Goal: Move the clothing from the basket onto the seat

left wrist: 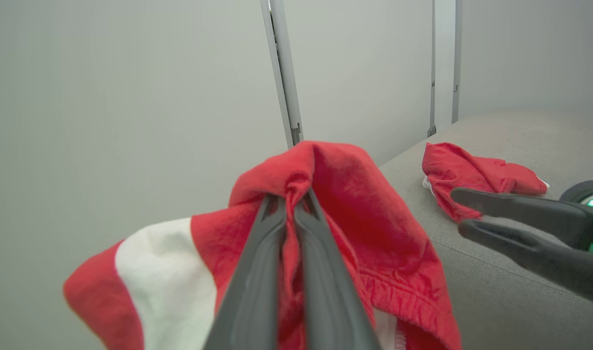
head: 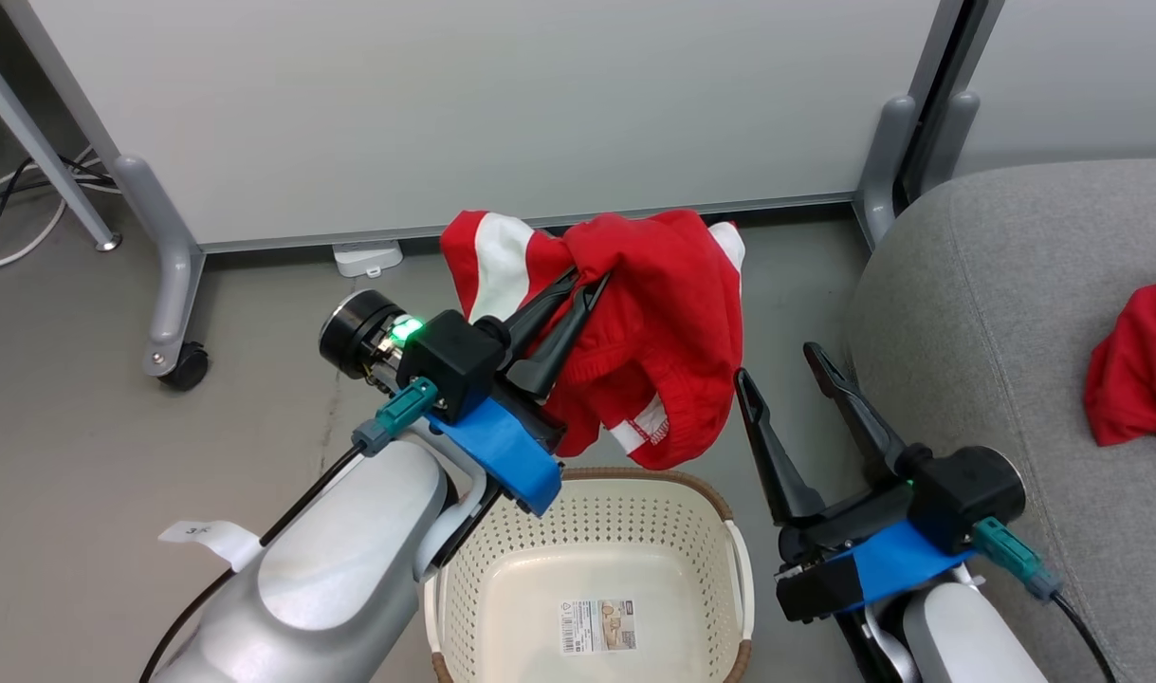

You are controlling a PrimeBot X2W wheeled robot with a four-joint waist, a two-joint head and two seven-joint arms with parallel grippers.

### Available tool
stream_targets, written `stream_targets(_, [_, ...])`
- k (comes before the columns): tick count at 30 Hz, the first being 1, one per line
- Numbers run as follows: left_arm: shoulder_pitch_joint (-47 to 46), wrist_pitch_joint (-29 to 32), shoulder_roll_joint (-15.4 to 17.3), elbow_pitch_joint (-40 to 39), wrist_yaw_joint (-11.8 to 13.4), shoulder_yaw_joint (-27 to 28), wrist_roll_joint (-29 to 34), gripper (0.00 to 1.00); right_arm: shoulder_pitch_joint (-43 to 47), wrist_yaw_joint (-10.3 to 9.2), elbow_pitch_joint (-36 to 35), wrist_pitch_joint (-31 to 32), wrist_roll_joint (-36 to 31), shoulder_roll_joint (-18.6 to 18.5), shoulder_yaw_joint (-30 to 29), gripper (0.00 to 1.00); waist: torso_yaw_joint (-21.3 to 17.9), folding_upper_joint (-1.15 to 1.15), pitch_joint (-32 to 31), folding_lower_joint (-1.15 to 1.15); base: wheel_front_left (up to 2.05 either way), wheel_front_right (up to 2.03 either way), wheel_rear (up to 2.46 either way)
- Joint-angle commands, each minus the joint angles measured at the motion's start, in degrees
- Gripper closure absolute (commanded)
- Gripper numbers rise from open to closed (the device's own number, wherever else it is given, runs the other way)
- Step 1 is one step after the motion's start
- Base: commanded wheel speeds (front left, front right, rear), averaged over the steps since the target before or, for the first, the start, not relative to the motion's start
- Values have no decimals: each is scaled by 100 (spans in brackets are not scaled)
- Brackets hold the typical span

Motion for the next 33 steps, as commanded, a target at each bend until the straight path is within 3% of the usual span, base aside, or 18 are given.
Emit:
stream_targets(1, [-81,-29,-19,-39,-2,0,42,100,-142,2,109,-3,40,-1,42,0,30,0,20,0,0,0,0])
stream_targets(20, [-255,-29,-185,-312,-13,-179,149,100,-1205,2,1390,-3,825,-4,639,0,308,0,277,0,0,0,0])
stream_targets(21, [-255,-29,-183,-320,-13,-181,149,100,-1236,1,1398,-3,938,-4,646,16,309,0,285,0,0,0,0])
stream_targets(22, [-250,-29,-177,-321,-13,-189,148,100,-1267,2,1405,-3,991,-5,661,73,309,0,287,0,0,0,0])
stream_targets(23, [-248,-29,-171,-324,-13,-192,145,100,-1287,2,1416,-3,1012,-4,680,100,308,0,290,0,0,0,0])
stream_targets(33, [-259,-29,-151,-362,-15,-184,166,100,-1325,2,1459,-3,1014,-4,720,100,296,0,297,0,0,0,0])
